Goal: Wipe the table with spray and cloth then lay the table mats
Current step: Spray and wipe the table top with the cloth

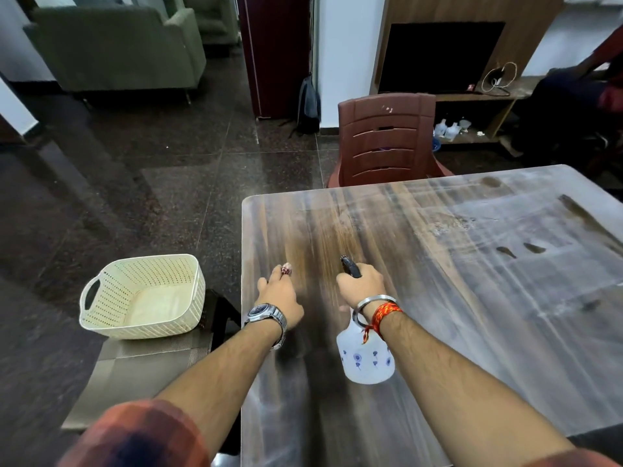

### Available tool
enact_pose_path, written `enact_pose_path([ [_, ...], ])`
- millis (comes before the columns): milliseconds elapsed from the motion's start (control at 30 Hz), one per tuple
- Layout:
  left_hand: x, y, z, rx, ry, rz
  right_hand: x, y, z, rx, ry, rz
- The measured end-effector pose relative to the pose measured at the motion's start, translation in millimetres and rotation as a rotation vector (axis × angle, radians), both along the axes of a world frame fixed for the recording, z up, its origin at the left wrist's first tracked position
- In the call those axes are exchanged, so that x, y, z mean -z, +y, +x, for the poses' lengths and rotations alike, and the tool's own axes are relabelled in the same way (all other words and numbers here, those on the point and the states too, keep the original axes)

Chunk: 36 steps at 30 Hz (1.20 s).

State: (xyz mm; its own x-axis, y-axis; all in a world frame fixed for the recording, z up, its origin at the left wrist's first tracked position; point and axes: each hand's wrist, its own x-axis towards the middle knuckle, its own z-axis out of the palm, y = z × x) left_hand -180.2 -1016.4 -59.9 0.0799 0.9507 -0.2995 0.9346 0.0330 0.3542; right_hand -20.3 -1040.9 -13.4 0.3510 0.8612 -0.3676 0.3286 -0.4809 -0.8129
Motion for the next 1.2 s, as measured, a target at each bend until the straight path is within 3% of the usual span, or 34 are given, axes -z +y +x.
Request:
enact_pose_path([
  [367, 15, 36, -6, 0.044, 0.247, 0.203, 23, 22, -25, -0.048, -0.091, 0.044],
  [533, 46, 49, -2, 0.347, 0.031, -0.007, 33, 27, -24, -0.076, -0.134, 0.077],
  [667, 65, 59, -7, 0.287, 0.085, 0.179, 43, 35, -21, -0.084, -0.131, 0.037],
  [867, 104, 87, -15, 0.292, 0.219, 0.043, 53, 73, -21, -0.051, -0.068, 0.016],
  [1200, 116, 133, -9, 0.011, 0.176, 0.197, 65, 140, 16, 0.063, -0.108, -0.015],
])
